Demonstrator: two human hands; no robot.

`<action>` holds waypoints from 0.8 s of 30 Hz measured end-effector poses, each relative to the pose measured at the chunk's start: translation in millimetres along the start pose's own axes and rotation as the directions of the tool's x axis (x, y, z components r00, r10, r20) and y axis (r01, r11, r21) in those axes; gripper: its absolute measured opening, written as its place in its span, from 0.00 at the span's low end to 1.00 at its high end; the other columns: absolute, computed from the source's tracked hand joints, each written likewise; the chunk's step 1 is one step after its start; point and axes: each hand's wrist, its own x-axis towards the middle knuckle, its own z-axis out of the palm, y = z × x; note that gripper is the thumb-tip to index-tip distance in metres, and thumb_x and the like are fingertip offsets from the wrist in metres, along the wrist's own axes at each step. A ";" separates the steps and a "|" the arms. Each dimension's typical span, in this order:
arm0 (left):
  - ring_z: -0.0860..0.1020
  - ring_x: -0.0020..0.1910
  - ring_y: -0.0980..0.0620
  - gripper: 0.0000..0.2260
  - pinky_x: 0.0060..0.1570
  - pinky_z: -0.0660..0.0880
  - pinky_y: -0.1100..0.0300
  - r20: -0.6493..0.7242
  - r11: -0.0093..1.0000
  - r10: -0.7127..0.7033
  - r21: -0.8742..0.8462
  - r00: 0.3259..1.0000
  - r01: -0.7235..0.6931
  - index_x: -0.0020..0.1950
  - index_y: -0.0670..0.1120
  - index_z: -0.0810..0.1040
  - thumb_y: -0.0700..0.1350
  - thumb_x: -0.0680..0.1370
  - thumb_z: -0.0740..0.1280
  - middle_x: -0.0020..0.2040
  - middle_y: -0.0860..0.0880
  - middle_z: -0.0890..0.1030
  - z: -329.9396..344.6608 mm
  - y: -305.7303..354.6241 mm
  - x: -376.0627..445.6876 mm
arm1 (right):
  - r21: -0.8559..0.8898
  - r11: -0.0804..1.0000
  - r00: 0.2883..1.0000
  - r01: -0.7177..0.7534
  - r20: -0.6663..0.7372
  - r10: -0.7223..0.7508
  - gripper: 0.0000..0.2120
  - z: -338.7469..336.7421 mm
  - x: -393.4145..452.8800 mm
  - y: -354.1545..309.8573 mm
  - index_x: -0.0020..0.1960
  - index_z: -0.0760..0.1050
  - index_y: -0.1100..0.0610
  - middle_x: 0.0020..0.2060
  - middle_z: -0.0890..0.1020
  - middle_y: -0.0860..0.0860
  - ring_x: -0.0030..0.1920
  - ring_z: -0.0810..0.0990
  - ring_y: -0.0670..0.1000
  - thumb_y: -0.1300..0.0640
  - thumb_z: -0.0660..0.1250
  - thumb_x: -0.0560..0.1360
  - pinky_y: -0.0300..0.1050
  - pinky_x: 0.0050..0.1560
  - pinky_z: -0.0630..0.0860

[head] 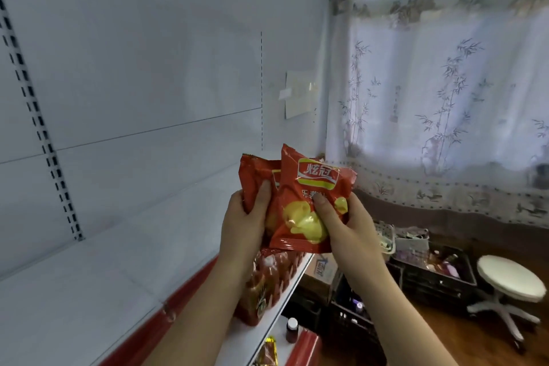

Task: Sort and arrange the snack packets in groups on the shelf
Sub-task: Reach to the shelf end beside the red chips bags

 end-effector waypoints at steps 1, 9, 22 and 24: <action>0.86 0.51 0.52 0.31 0.56 0.83 0.47 -0.012 1.000 -0.003 0.009 1.000 0.003 0.67 0.52 0.76 0.71 0.72 0.63 0.56 0.53 0.85 14.0 -0.2 14.9 | 0.018 1.000 1.000 -0.010 0.014 0.010 0.17 -8.3 21.5 5.1 0.62 0.76 0.49 0.50 0.86 0.44 0.49 0.86 0.46 0.45 0.69 0.76 0.46 0.48 0.84; 0.85 0.54 0.49 0.23 0.58 0.82 0.43 -0.175 0.999 -0.038 0.021 0.984 0.042 0.68 0.55 0.74 0.66 0.80 0.61 0.58 0.53 0.84 78.4 -21.5 140.2 | 0.083 0.995 0.986 -0.063 0.162 0.049 0.13 -25.2 181.9 45.5 0.60 0.76 0.47 0.49 0.87 0.46 0.47 0.87 0.50 0.47 0.68 0.77 0.52 0.48 0.84; 0.81 0.58 0.44 0.18 0.62 0.79 0.44 -0.427 0.963 -0.170 0.121 0.888 0.242 0.68 0.48 0.73 0.57 0.85 0.60 0.60 0.47 0.81 74.4 -90.4 351.7 | -0.054 0.980 0.900 -0.189 0.389 0.195 0.06 43.3 412.3 162.8 0.51 0.76 0.43 0.45 0.86 0.44 0.44 0.87 0.47 0.44 0.70 0.76 0.49 0.49 0.84; 0.81 0.58 0.43 0.19 0.62 0.78 0.42 -0.465 0.945 -0.205 0.135 0.861 0.298 0.69 0.47 0.73 0.57 0.84 0.60 0.61 0.46 0.81 76.6 -99.0 373.2 | -0.076 0.970 0.863 -0.229 0.446 0.239 0.10 52.1 443.0 182.0 0.54 0.78 0.46 0.46 0.87 0.46 0.46 0.87 0.50 0.43 0.70 0.76 0.53 0.52 0.83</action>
